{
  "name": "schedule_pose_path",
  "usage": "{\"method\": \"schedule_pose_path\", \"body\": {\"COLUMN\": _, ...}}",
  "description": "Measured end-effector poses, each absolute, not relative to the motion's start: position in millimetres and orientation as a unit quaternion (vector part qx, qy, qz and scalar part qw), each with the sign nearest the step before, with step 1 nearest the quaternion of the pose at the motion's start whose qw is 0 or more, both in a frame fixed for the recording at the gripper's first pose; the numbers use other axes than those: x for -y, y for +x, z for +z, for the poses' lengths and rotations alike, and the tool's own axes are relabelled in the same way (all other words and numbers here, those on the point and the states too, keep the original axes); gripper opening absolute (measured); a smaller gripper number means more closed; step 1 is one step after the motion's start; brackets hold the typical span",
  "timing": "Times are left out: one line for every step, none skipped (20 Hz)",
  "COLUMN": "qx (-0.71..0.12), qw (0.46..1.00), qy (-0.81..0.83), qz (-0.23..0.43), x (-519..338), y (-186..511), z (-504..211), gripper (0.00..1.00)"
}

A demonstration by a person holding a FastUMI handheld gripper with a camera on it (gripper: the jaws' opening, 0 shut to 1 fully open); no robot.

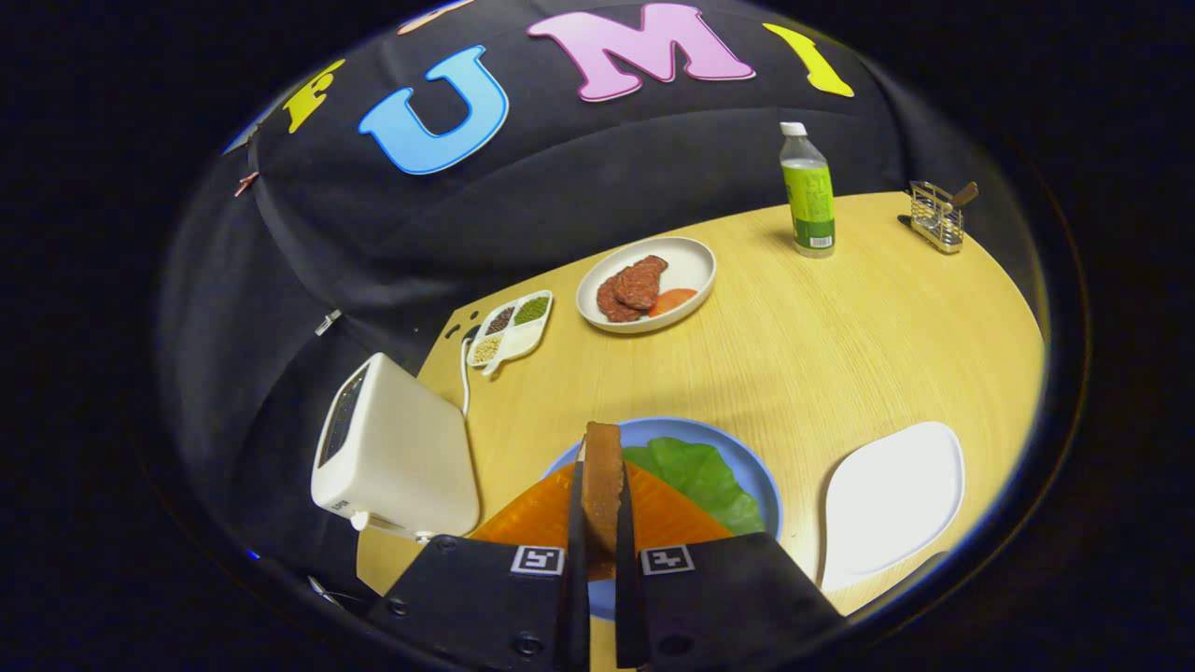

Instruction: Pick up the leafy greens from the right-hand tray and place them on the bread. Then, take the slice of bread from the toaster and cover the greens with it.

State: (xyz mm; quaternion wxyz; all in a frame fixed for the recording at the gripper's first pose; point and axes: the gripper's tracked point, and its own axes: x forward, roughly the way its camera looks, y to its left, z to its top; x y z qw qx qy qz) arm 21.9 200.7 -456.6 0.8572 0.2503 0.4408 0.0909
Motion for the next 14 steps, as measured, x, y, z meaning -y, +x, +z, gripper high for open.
{"method": "schedule_pose_path", "body": {"qx": -0.447, "qw": 0.853, "qy": 0.253, "qz": 0.087, "x": -196.8, "y": 18.7, "z": -463.7, "gripper": 0.15}}
{"method": "schedule_pose_path", "body": {"qx": -0.455, "qw": 0.851, "qy": 0.249, "qz": 0.080, "x": -191.3, "y": 16.6, "z": -472.7, "gripper": 0.15}}
{"method": "schedule_pose_path", "body": {"qx": -0.461, "qw": 0.850, "qy": 0.245, "qz": 0.078, "x": -184.4, "y": 15.8, "z": -476.6, "gripper": 0.17}}
{"method": "schedule_pose_path", "body": {"qx": -0.464, "qw": 0.849, "qy": 0.241, "qz": 0.077, "x": -180.1, "y": 14.8, "z": -479.7, "gripper": 0.17}}
{"method": "schedule_pose_path", "body": {"qx": -0.468, "qw": 0.848, "qy": 0.235, "qz": 0.078, "x": -177.0, "y": 14.1, "z": -484.5, "gripper": 0.18}}
{"method": "schedule_pose_path", "body": {"qx": -0.471, "qw": 0.849, "qy": 0.228, "qz": 0.076, "x": -172.5, "y": 14.4, "z": -489.0, "gripper": 0.26}}
{"method": "schedule_pose_path", "body": {"qx": -0.478, "qw": 0.846, "qy": 0.223, "qz": 0.077, "x": -169.6, "y": 12.8, "z": -492.7, "gripper": 0.31}}
{"method": "schedule_pose_path", "body": {"qx": -0.482, "qw": 0.843, "qy": 0.225, "qz": 0.080, "x": -169.6, "y": 11.8, "z": -493.4, "gripper": 0.37}}
{"method": "schedule_pose_path", "body": {"qx": -0.487, "qw": 0.842, "qy": 0.220, "qz": 0.076, "x": -167.4, "y": 11.4, "z": -496.9, "gripper": 0.42}}
{"method": "schedule_pose_path", "body": {"qx": -0.489, "qw": 0.841, "qy": 0.218, "qz": 0.075, "x": -164.7, "y": 11.9, "z": -499.0, "gripper": 0.46}}
{"method": "schedule_pose_path", "body": {"qx": -0.493, "qw": 0.841, "qy": 0.210, "qz": 0.073, "x": -160.9, "y": 11.0, "z": -500.0, "gripper": 0.51}}
{"method": "schedule_pose_path", "body": {"qx": -0.496, "qw": 0.842, "qy": 0.198, "qz": 0.073, "x": -157.7, "y": 9.3, "z": -503.2, "gripper": 0.55}}
{"method": "schedule_pose_path", "body": {"qx": -0.499, "qw": 0.843, "qy": 0.186, "qz": 0.076, "x": -154.2, "y": 6.8, "z": -502.7, "gripper": 0.58}}
{"method": "schedule_pose_path", "body": {"qx": -0.498, "qw": 0.845, "qy": 0.179, "qz": 0.080, "x": -152.7, "y": 3.6, "z": -500.7, "gripper": 0.62}}
